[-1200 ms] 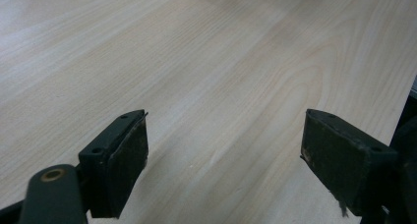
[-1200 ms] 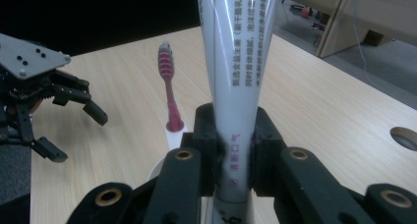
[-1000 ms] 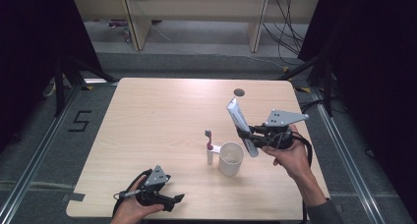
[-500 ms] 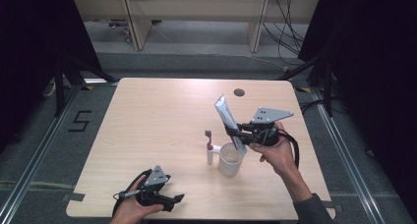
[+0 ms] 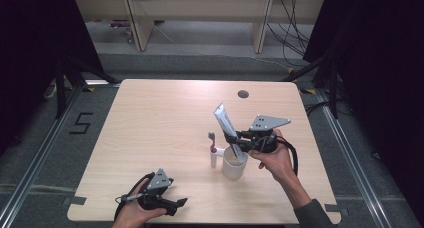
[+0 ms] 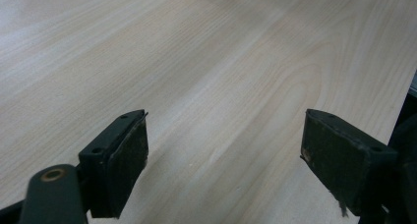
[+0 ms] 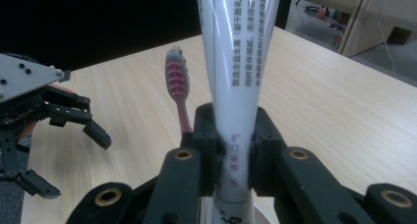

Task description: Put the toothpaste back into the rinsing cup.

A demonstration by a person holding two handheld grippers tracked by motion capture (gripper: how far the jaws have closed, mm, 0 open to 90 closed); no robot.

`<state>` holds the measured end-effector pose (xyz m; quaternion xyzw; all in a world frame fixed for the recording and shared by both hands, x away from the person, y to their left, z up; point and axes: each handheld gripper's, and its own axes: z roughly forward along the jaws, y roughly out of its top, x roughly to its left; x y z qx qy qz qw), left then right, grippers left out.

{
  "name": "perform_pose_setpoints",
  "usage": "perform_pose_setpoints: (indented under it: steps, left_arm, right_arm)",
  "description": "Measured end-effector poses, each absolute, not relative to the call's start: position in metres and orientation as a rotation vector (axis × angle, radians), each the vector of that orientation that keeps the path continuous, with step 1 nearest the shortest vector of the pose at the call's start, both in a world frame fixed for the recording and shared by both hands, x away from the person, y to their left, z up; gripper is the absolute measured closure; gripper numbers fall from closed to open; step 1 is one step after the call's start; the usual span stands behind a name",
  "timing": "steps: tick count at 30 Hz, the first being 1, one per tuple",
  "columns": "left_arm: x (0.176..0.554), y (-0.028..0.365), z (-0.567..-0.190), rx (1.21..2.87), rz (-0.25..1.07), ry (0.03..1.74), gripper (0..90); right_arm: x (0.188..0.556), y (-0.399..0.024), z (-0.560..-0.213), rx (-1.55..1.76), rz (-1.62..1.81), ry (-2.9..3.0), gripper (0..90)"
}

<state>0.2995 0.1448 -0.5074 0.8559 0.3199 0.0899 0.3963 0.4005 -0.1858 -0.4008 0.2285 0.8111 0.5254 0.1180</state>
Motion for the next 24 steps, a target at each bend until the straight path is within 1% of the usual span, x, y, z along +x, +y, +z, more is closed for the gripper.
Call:
perform_pose_setpoints:
  steps: [12,14,24]
  left_arm:
    - [0.299,0.144,-0.507,2.165,0.218,0.81,17.7]
    - [0.299,0.144,-0.508,2.166,0.214,0.806,17.7]
    - [0.299,0.144,-0.508,2.175,0.22,0.809,17.7]
  right_arm:
    - [0.399,-0.183,-0.419,0.714,1.543,2.417,77.3]
    - [0.401,-0.183,-0.421,0.667,1.529,2.405,77.3]
    - [0.399,-0.182,-0.431,0.687,1.516,2.431,77.2]
